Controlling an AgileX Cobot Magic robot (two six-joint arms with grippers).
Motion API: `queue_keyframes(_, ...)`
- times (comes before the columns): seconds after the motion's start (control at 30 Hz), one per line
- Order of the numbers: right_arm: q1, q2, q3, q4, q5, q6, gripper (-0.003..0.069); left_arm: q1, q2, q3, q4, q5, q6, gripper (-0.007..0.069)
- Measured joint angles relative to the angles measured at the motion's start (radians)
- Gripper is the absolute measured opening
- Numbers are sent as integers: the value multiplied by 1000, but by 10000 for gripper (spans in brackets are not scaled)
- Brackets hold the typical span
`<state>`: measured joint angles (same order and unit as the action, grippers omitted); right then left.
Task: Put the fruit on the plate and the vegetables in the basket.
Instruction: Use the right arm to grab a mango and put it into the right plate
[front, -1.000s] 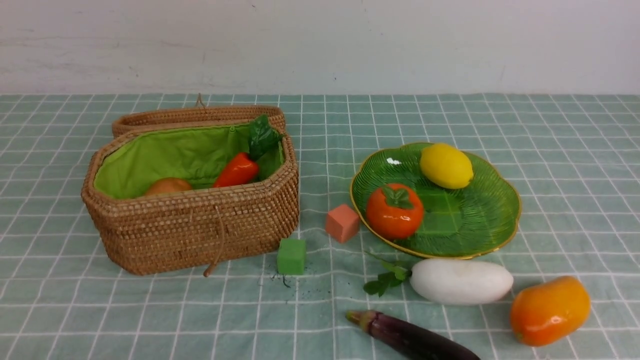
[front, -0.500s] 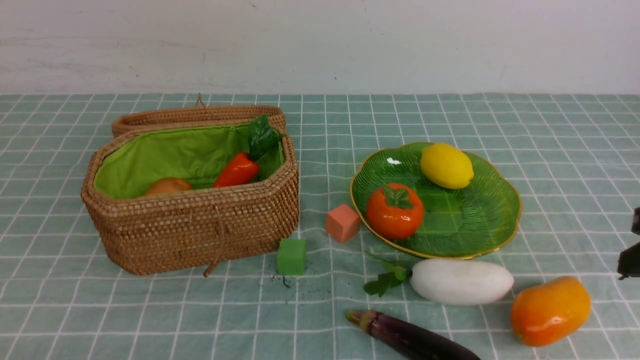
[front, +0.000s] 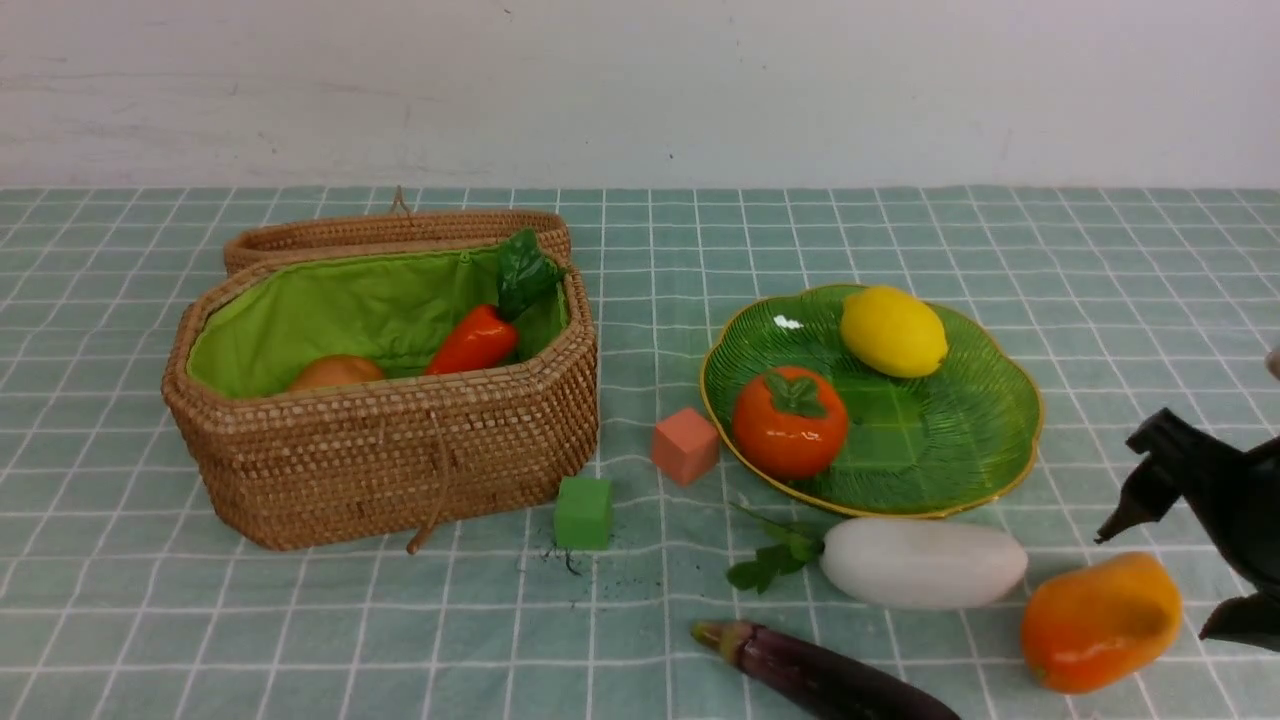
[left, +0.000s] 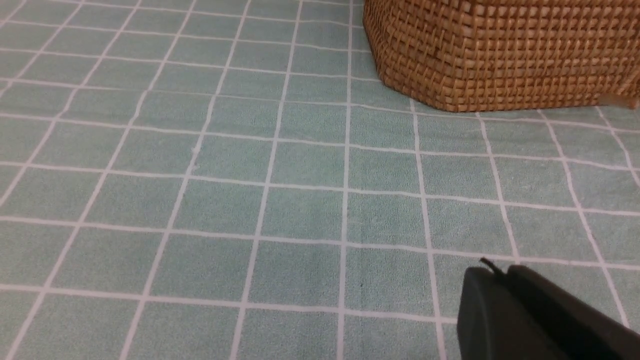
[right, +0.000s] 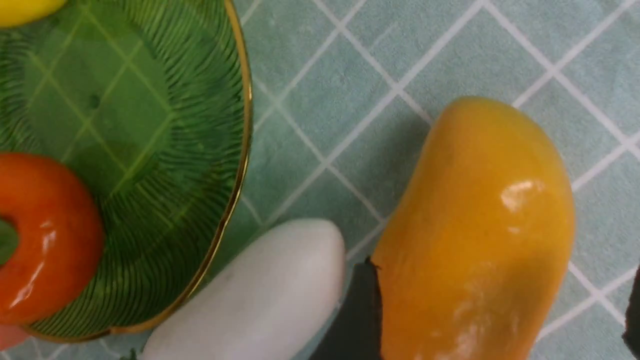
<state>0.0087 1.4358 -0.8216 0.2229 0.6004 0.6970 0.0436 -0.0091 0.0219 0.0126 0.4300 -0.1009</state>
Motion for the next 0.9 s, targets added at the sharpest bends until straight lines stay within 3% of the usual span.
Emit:
queue_keyframes(0.23, 1, 171, 0, -2, -63, -6, 590, 0, 0, 0, 0, 0, 0, 32)
queue_keyframes(0.3, 1, 183, -1, -2, -69, -55, 555, 0, 0, 0, 0, 0, 0, 36)
queue_keyframes(0.53, 1, 69, -32, -8, -52, -272, 555, 0, 0, 0, 0, 0, 0, 46)
queue_keyframes(0.7, 1, -17, -197, 5, -61, -434, 555, 0, 0, 0, 0, 0, 0, 50)
queue_keyframes(0.9, 34, 30, -309, 78, -176, -644, 555, 0, 0, 0, 0, 0, 0, 50)
